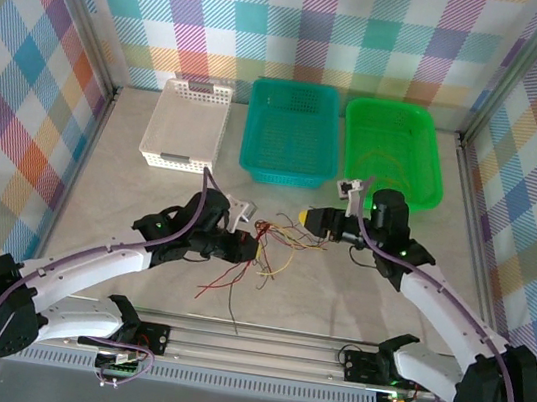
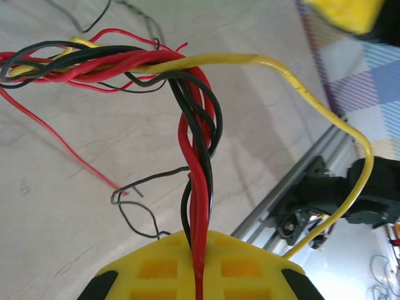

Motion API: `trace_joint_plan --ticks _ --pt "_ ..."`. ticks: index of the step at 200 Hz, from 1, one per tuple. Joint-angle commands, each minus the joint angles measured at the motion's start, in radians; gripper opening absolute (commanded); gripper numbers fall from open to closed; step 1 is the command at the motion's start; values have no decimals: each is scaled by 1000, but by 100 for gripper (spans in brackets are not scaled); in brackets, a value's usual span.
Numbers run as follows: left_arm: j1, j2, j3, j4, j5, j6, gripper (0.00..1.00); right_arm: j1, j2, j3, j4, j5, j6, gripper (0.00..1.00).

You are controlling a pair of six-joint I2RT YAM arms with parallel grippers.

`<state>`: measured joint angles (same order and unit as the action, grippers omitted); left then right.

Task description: Untangle the cables

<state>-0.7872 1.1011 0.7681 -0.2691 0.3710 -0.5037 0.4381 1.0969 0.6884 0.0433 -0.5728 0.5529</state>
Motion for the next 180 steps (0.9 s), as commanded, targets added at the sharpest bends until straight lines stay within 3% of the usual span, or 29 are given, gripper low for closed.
trace_joint_plan --ticks 1,68,89,147,180 --pt "-2 -71 10 92 82 21 0 -1 76 8 52 -35 53 56" --pt "-9 -182 -55 231 198 -7 0 -1 264 4 142 -85 242 67" --pt "-18 -166 -56 249 214 -12 0 0 295 -22 283 -132 313 69" --pt "-31 -170 -49 253 175 -3 0 28 381 -55 527 -218 438 67" --pt "-31 -193 -37 192 114 20 0 31 328 -62 425 -227 367 64"
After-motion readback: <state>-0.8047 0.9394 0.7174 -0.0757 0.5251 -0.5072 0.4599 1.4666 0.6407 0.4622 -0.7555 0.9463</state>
